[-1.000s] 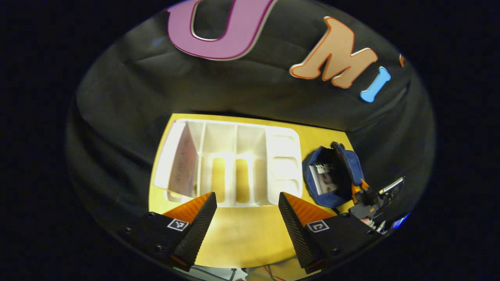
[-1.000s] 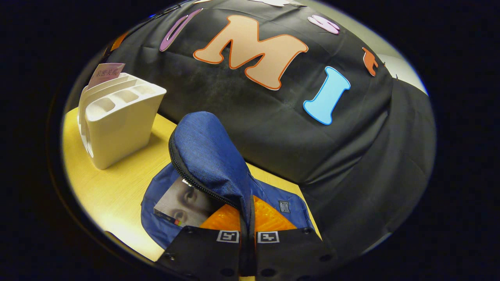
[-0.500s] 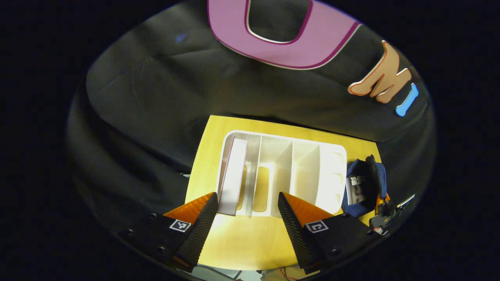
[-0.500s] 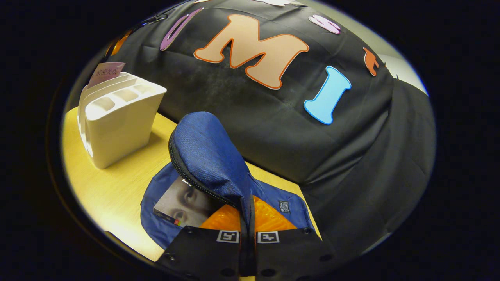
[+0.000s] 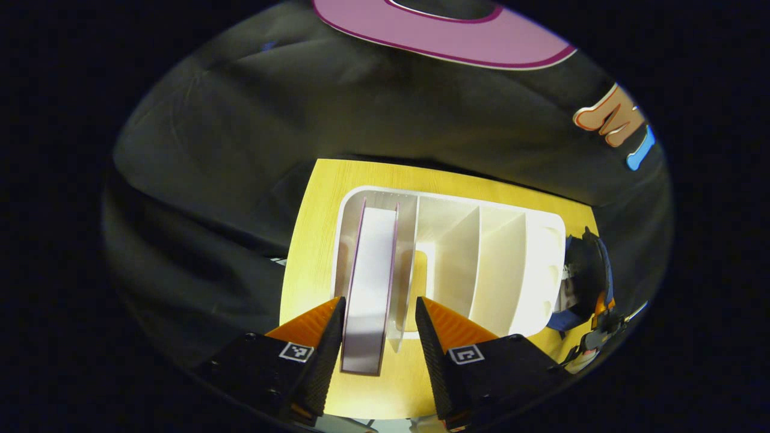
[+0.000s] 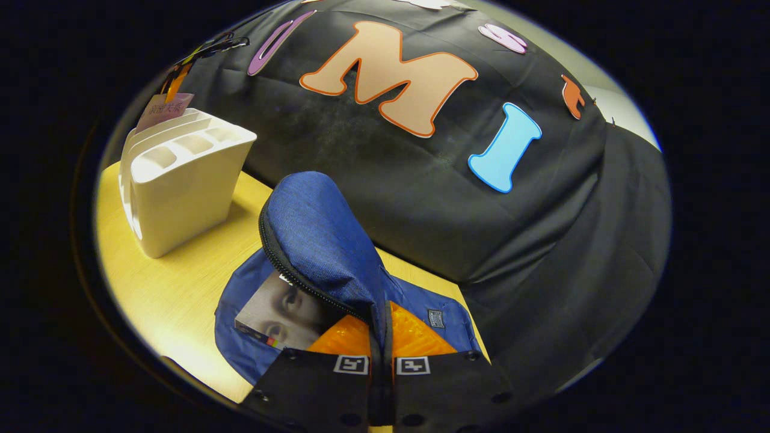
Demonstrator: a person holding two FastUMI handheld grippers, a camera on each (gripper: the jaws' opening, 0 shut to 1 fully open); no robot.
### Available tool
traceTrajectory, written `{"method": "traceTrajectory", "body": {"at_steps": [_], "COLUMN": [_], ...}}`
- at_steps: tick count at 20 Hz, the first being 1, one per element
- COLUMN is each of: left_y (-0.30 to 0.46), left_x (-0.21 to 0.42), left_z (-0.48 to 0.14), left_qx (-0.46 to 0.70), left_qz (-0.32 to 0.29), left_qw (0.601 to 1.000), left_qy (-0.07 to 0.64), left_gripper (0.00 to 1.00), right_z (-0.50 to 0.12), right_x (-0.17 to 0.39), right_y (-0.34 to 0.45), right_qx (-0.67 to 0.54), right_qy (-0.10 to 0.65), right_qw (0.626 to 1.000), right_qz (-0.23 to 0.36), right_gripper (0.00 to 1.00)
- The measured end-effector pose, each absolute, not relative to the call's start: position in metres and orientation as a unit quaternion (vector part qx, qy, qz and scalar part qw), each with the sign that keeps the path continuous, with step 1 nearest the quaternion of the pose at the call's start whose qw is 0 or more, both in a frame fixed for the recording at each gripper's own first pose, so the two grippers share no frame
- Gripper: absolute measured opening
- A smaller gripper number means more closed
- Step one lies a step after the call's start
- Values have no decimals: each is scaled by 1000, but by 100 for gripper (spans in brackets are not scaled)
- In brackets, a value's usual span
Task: Open the schoolbag, grab two books from the bookshelf and put them into the schoolbag.
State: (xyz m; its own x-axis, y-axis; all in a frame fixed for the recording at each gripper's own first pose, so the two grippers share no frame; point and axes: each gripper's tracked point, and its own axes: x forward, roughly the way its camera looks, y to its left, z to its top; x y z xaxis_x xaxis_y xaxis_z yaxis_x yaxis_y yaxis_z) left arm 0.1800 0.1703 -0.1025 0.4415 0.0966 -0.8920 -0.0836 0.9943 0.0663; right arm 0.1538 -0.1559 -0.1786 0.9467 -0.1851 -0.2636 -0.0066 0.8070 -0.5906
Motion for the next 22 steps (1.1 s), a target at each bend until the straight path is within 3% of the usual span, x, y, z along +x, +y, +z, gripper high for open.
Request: {"method": "traceTrajectory", "body": {"at_steps": [2,4,6,9,15,22], "left_y": [170,172,173,176,177,174], "left_x": [183,183,184,183,183,168], "left_z": [-114,-124,-135,-139,-137,-94], "left_qx": [17,10,8,23,17,53], "left_qz": [53,57,61,67,80,91], "left_qw": [839,832,826,819,819,827], "left_qy": [541,552,560,569,569,552], "left_gripper": [69,61,43,37,33,31], "right_z": [-179,-179,-179,-179,-183,-181], "right_x": [154,153,154,155,157,158], "right_y": [-156,-156,-155,-156,-152,-154], "right_qx": [-307,-308,-309,-308,-319,-310], "right_qy": [157,157,158,159,163,168], "right_qw": [937,937,937,937,933,935], "right_qz": [-49,-49,-49,-49,-42,-42], "right_gripper": [3,3,3,3,0,6]}}
